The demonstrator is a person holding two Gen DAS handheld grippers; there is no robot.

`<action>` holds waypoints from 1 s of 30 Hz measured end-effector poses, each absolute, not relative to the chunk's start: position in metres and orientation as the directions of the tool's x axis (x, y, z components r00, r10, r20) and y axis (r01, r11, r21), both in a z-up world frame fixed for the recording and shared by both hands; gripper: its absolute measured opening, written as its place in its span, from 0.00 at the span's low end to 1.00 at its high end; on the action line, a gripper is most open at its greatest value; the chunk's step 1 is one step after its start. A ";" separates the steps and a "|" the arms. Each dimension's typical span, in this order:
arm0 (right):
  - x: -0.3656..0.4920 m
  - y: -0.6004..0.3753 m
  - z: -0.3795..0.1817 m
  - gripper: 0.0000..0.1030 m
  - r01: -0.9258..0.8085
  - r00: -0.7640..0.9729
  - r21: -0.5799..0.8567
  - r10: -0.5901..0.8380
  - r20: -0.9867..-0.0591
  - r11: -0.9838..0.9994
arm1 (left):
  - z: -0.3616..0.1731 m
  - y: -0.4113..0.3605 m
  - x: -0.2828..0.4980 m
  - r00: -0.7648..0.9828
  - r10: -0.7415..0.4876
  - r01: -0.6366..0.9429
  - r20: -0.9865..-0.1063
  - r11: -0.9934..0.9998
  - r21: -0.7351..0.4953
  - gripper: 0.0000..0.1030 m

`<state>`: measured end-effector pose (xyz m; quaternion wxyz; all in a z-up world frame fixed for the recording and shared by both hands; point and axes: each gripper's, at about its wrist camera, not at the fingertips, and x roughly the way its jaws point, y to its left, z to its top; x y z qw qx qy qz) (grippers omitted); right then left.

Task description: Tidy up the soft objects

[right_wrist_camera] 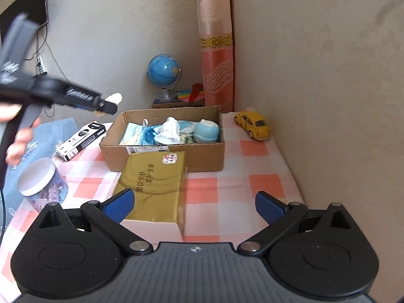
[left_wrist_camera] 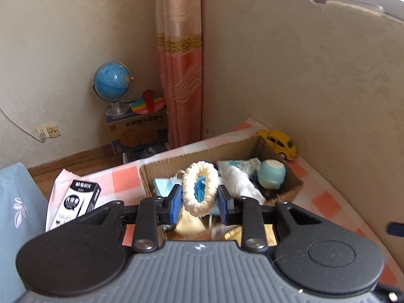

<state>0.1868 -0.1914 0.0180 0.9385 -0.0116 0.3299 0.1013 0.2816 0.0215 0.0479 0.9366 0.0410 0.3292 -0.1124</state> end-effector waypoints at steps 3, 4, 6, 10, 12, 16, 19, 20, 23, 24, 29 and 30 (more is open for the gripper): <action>0.181 -0.192 0.020 1.00 -0.194 0.772 0.019 0.164 -0.614 0.981 | 0.045 0.016 0.297 0.774 -0.141 0.208 -0.618 0.977 0.038 0.36; 0.179 -0.193 0.021 1.00 -0.190 0.777 0.015 0.159 -0.609 0.982 | 0.044 0.014 0.300 0.779 -0.127 0.199 -0.614 0.979 0.049 0.51; 0.177 -0.194 0.023 1.00 -0.190 0.780 0.014 0.159 -0.605 0.982 | 0.043 0.012 0.304 0.791 -0.104 0.179 -0.603 0.982 0.066 0.88; 0.174 -0.194 0.025 1.00 -0.187 0.785 0.008 0.154 -0.600 0.982 | 0.046 0.014 0.292 0.826 -0.094 0.159 -0.555 0.985 0.069 0.97; 0.173 -0.193 0.026 1.00 -0.189 0.786 0.008 0.156 -0.599 0.982 | 0.047 0.017 0.282 0.832 -0.085 0.150 -0.548 0.986 0.076 0.97; 0.172 -0.191 0.028 1.00 -0.185 0.784 0.010 0.154 -0.601 0.983 | 0.051 0.021 0.252 0.850 -0.066 0.142 -0.523 0.984 0.106 0.99; 0.173 -0.189 0.029 1.00 -0.159 0.778 0.000 0.125 -0.616 0.987 | 0.051 0.022 0.224 0.844 -0.052 0.135 -0.535 0.984 0.117 0.99; 0.173 -0.189 0.029 1.00 -0.148 0.774 -0.003 0.113 -0.623 0.989 | 0.050 0.023 0.215 0.839 -0.047 0.132 -0.543 0.984 0.119 0.99; 0.173 -0.187 0.028 1.00 -0.107 0.755 -0.010 0.075 -0.651 0.994 | 0.047 0.020 0.183 0.818 -0.023 0.107 -0.574 0.988 0.113 0.99; 0.173 -0.186 0.027 1.00 -0.095 0.747 -0.013 0.063 -0.662 0.995 | 0.046 0.019 0.174 0.809 -0.015 0.099 -0.588 0.989 0.110 0.99; 0.168 -0.177 0.028 1.00 -0.075 0.724 -0.034 0.031 -0.689 0.997 | 0.045 0.016 0.143 0.760 -0.006 0.066 -0.649 0.996 0.068 0.99; 0.166 -0.175 0.029 1.00 -0.077 0.725 -0.035 0.032 -0.688 0.996 | 0.045 0.016 0.140 0.752 -0.008 0.064 -0.659 0.996 0.062 0.99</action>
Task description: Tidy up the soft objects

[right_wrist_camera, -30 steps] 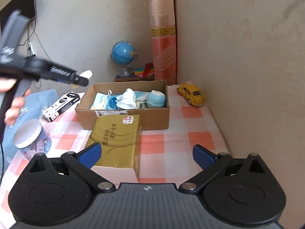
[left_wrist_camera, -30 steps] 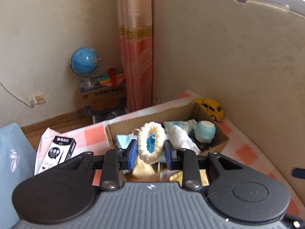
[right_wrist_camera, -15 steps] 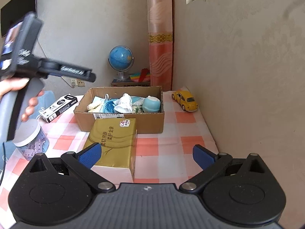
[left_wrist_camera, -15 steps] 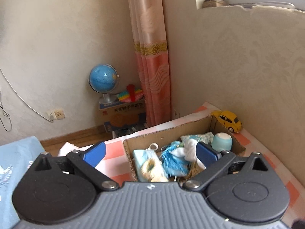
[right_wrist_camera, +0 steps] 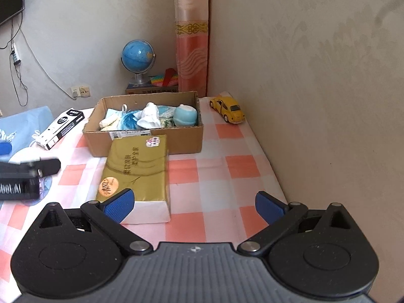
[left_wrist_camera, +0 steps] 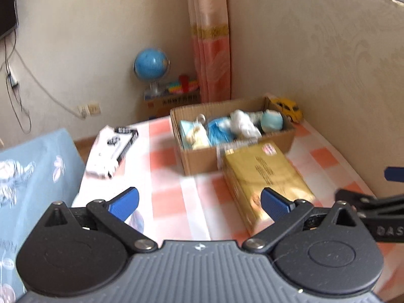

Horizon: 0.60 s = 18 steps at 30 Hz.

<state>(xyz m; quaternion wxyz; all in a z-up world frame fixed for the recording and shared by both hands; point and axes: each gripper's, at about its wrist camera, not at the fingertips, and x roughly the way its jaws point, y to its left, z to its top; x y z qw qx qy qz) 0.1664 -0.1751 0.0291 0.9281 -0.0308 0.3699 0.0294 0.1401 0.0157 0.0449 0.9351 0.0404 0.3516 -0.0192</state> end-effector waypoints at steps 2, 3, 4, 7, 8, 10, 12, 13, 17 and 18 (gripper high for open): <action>0.163 -0.172 0.033 1.00 -0.079 0.729 -0.043 0.028 -0.684 0.996 | 0.046 0.014 0.133 0.749 -0.007 0.065 -0.663 0.996 0.063 0.99; 0.161 -0.171 0.035 1.00 -0.078 0.732 -0.046 0.026 -0.681 0.996 | 0.047 0.014 0.130 0.751 -0.002 0.062 -0.660 0.996 0.068 0.99; 0.159 -0.170 0.038 1.00 -0.078 0.734 -0.048 0.025 -0.679 0.996 | 0.049 0.013 0.126 0.752 0.002 0.059 -0.659 0.996 0.071 0.99; 0.155 -0.170 0.044 1.00 -0.074 0.743 -0.052 0.020 -0.669 0.996 | 0.052 0.013 0.119 0.757 0.003 0.052 -0.654 0.997 0.065 0.99; 0.154 -0.170 0.046 1.00 -0.071 0.746 -0.054 0.017 -0.666 0.996 | 0.052 0.013 0.117 0.759 0.005 0.048 -0.652 0.997 0.063 0.99; 0.151 -0.169 0.050 1.00 -0.071 0.752 -0.053 0.019 -0.659 0.996 | 0.054 0.012 0.115 0.763 0.013 0.041 -0.646 0.997 0.068 0.99; 0.149 -0.169 0.052 1.00 -0.072 0.754 -0.052 0.020 -0.656 0.996 | 0.056 0.012 0.113 0.767 0.017 0.035 -0.642 0.997 0.068 0.99; 0.149 -0.169 0.053 1.00 -0.072 0.756 -0.052 0.020 -0.655 0.996 | 0.057 0.012 0.113 0.767 0.019 0.032 -0.641 0.997 0.068 0.99; 0.147 -0.169 0.054 1.00 -0.074 0.758 -0.051 0.022 -0.652 0.996 | 0.058 0.012 0.112 0.767 0.027 0.022 -0.641 0.997 0.069 0.99; 0.147 -0.169 0.054 1.00 -0.074 0.757 -0.051 0.023 -0.652 0.996 | 0.058 0.012 0.111 0.767 0.028 0.021 -0.641 0.997 0.068 0.99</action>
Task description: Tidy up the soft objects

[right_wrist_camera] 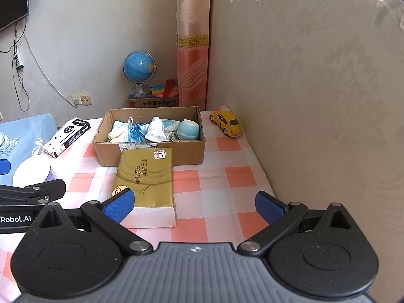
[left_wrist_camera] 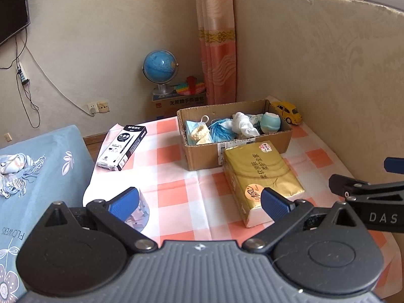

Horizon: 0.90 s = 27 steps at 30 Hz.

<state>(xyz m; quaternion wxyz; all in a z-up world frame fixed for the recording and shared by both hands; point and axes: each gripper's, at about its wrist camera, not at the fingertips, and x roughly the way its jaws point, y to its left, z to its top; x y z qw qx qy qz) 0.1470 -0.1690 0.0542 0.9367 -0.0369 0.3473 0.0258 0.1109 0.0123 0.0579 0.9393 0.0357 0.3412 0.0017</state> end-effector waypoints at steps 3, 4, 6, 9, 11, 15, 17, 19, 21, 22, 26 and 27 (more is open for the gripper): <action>0.147 -0.169 0.054 1.00 -0.074 0.758 -0.050 0.023 -0.652 0.996 | 0.059 0.012 0.110 0.767 0.030 0.019 -0.640 0.997 0.070 0.99; 0.147 -0.169 0.054 1.00 -0.073 0.758 -0.050 0.023 -0.652 0.996 | 0.059 0.012 0.110 0.768 0.031 0.019 -0.640 0.997 0.072 0.99; 0.147 -0.169 0.054 1.00 -0.074 0.758 -0.050 0.023 -0.652 0.996 | 0.059 0.012 0.110 0.768 0.032 0.019 -0.639 0.997 0.073 0.99; 0.146 -0.169 0.054 1.00 -0.072 0.758 -0.052 0.021 -0.652 0.996 | 0.059 0.012 0.110 0.767 0.033 0.018 -0.641 0.997 0.072 0.99; 0.146 -0.169 0.054 1.00 -0.072 0.756 -0.052 0.021 -0.654 0.996 | 0.059 0.012 0.111 0.765 0.035 0.016 -0.643 0.997 0.074 0.99; 0.146 -0.169 0.054 1.00 -0.072 0.757 -0.052 0.021 -0.654 0.996 | 0.059 0.012 0.110 0.765 0.037 0.015 -0.642 0.997 0.075 0.99; 0.146 -0.169 0.054 1.00 -0.072 0.757 -0.053 0.020 -0.653 0.996 | 0.059 0.012 0.110 0.766 0.039 0.015 -0.642 0.997 0.077 0.99; 0.146 -0.168 0.054 1.00 -0.072 0.758 -0.054 0.019 -0.652 0.996 | 0.059 0.012 0.110 0.766 0.039 0.015 -0.642 0.997 0.078 0.99; 0.146 -0.168 0.054 1.00 -0.073 0.758 -0.051 0.022 -0.652 0.996 | 0.059 0.012 0.110 0.765 0.040 0.013 -0.643 0.997 0.078 0.99; 0.146 -0.169 0.055 1.00 -0.074 0.758 -0.051 0.023 -0.652 0.996 | 0.059 0.012 0.110 0.765 0.041 0.013 -0.643 0.997 0.079 0.99; 0.146 -0.169 0.055 1.00 -0.076 0.758 -0.050 0.025 -0.652 0.996 | 0.058 0.012 0.111 0.763 0.047 0.009 -0.645 0.997 0.083 0.99; 0.146 -0.169 0.055 1.00 -0.076 0.758 -0.049 0.026 -0.652 0.996 | 0.058 0.012 0.111 0.762 0.046 0.009 -0.646 0.997 0.082 0.99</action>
